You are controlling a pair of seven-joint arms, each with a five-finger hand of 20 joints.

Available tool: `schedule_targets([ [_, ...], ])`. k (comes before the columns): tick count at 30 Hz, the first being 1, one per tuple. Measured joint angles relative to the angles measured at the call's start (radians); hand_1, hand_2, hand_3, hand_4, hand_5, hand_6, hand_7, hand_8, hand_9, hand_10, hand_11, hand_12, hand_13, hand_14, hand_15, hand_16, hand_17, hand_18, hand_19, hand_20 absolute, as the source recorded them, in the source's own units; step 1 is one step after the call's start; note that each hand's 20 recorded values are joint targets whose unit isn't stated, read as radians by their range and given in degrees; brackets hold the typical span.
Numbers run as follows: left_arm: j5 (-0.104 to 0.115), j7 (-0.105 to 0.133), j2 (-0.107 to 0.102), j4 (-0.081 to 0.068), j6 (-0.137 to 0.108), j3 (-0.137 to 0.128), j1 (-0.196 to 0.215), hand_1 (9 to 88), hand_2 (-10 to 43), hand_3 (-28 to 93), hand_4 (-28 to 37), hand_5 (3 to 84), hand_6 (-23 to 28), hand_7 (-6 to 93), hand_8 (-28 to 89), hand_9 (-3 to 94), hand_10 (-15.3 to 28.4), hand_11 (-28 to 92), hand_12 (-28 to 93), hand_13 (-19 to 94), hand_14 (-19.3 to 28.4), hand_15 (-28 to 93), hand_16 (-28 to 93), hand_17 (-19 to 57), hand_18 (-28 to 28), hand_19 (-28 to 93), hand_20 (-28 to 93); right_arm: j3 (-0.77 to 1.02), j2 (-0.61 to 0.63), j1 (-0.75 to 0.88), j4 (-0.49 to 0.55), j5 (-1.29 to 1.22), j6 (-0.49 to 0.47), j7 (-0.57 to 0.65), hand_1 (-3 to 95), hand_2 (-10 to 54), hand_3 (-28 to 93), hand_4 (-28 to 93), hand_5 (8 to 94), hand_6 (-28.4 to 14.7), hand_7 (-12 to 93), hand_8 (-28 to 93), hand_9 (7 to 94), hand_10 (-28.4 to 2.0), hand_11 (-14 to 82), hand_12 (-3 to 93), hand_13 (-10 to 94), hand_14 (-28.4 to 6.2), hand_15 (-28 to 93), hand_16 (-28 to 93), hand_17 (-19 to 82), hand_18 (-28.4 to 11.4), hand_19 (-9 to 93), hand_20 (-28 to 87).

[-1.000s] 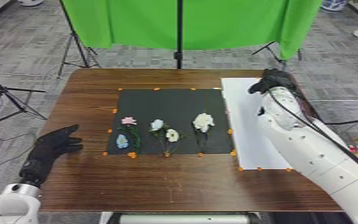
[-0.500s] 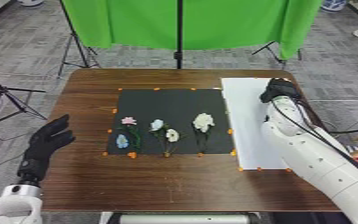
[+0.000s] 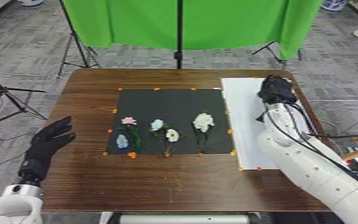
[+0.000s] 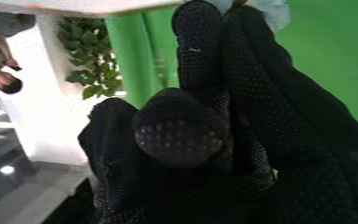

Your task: Arrange flowers

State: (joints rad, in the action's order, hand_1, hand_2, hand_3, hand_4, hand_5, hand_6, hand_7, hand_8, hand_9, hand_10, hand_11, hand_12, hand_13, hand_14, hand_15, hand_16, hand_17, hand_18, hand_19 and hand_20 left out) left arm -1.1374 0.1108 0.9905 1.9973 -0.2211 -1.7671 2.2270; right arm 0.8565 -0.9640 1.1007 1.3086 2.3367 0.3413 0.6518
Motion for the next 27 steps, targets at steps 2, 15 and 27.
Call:
schedule_targets([
  [2, 0.0, -0.002, 0.0, 0.001, 0.001, -0.004, 0.001, 41.0, 2.3, 63, -5.9, 34.9, 2.8, 14.2, -8, 30.1, 10.8, 22, 13, 31, 15.4, 27, 0, 10.8, 14.7, 24, 23, 0.048, 0.008, 0.038, 0.082, -0.019, -0.004, 0.012, 60.1, -9.5, 60, -21, 79.5, 1.0, 26, 6, 89.8, -7.7, 10.0, 43.4, 88, -1.9, 64, 35, 61, -14.9, 93, 58],
  [15, 0.001, -0.012, 0.001, 0.015, 0.001, -0.031, 0.023, 40.2, 2.8, 63, -6.1, 35.2, 2.8, 13.7, -8, 30.4, 10.9, 22, 13, 31, 15.6, 27, -1, 10.4, 15.0, 25, 23, 0.197, 0.037, 0.259, 0.558, -0.072, -0.129, -0.006, 60.9, -9.5, 59, -19, 79.9, 0.5, 25, 7, 90.0, -8.4, 10.0, 43.9, 88, -2.1, 63, 36, 61, -14.9, 93, 58],
  [27, -0.001, -0.031, 0.001, 0.015, 0.027, -0.038, 0.022, 38.3, 3.4, 64, -6.5, 35.3, 2.9, 13.1, -7, 30.4, 10.9, 22, 13, 31, 15.8, 27, -1, 9.8, 15.2, 24, 22, 0.193, -0.066, 0.492, 0.643, 0.07, -0.072, -0.058, 60.1, -9.5, 59, -19, 79.1, 0.8, 25, 7, 89.6, -8.1, 9.4, 43.1, 88, -2.3, 63, 36, 60, -15.0, 93, 57],
])
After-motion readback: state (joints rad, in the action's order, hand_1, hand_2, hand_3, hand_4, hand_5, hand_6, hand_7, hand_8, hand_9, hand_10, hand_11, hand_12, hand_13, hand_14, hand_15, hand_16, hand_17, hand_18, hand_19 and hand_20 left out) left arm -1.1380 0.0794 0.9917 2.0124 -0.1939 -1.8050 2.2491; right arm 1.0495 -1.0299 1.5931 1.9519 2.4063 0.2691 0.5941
